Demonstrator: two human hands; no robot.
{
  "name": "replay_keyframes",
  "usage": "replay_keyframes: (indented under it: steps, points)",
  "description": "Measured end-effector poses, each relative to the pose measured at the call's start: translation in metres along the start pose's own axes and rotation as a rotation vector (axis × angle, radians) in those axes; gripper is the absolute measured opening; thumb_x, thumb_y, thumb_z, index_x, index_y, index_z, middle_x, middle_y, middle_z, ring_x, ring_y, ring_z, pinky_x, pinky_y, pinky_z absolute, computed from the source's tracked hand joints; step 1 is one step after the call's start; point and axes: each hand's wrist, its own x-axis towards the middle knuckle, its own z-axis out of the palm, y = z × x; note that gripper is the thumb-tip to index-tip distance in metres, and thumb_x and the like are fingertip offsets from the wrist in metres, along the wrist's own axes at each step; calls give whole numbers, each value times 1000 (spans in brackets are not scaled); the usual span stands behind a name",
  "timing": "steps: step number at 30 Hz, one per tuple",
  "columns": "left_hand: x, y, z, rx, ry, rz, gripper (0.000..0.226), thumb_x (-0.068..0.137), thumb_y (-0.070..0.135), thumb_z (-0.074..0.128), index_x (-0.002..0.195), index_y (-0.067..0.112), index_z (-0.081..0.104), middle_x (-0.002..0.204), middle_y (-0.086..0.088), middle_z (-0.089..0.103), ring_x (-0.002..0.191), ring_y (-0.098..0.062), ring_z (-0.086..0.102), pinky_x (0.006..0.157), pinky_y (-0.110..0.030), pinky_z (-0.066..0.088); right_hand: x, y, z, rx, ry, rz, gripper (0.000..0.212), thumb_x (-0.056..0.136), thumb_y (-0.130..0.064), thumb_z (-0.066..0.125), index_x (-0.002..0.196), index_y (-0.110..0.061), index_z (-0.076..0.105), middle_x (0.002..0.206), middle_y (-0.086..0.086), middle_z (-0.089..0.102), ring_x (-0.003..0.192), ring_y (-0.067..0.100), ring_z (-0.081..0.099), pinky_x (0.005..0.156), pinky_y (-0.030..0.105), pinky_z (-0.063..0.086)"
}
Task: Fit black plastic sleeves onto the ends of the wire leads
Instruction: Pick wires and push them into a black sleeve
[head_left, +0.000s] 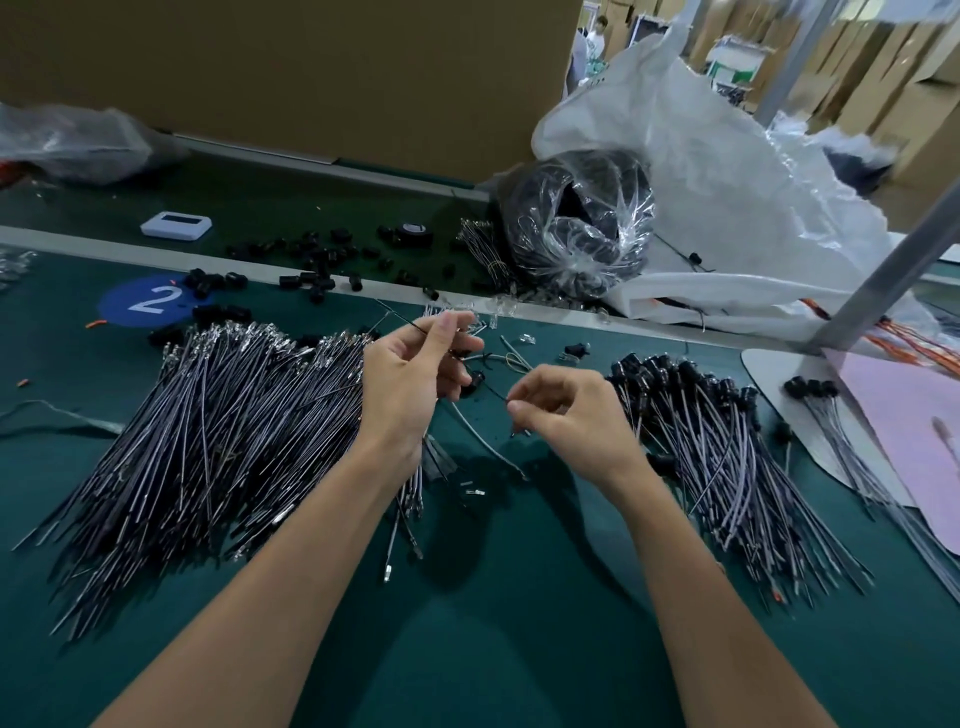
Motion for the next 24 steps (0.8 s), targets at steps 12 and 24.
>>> replay_keyframes:
  steps: [12,24]
  points:
    - [-2,7,5,40,-316,-12,31,83,25,65,110,12,68,98,-5,76,49,-9,59,45,-18,45,0,-3,-3,544,-183,44,9,87,-8,67,82,-12,73,64,2,68,54,6,52,52,14,39]
    - [13,40,-61,1427,26,-15,26,81,21,78,106,24,73,102,0,73,94,-22,65,84,-34,53,1,6,-3,576,173,188,9,92,-10,63,84,-10,68,58,-3,64,47,1,49,47,11,37]
